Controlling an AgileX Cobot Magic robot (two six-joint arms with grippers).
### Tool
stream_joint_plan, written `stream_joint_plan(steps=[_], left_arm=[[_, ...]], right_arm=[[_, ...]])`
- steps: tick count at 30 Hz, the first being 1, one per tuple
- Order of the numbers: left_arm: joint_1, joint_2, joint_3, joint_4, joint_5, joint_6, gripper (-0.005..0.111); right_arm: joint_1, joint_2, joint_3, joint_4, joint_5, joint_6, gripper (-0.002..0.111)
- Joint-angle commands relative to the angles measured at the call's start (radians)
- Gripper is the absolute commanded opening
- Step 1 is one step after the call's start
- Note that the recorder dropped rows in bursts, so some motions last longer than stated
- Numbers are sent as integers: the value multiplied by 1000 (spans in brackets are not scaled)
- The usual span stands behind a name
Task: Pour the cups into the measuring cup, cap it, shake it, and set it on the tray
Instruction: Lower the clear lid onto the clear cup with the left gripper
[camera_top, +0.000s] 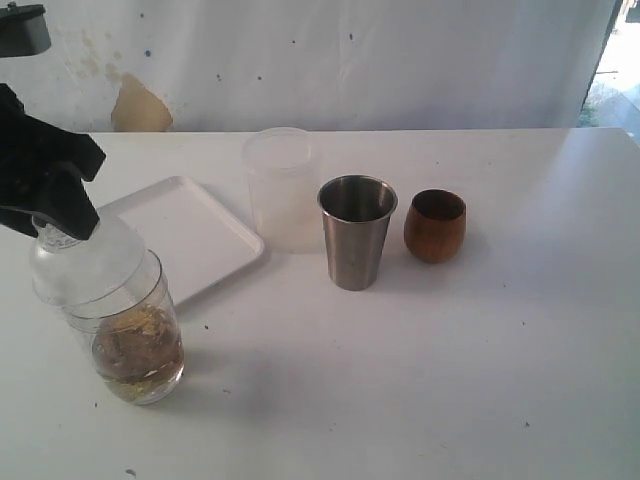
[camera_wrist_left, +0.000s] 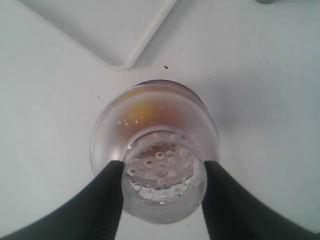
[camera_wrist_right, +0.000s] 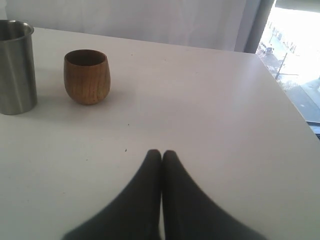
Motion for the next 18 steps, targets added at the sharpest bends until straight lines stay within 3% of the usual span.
stream_joint_plan(steps=[1,18], left_arm=[[-4,-3,-8,0,-5,3,0],[-4,20,-8,-25,-51,7,0]], right_arm=[[4,-4,7,0,-8,3,0],[4,-4,7,0,-8,3,0]])
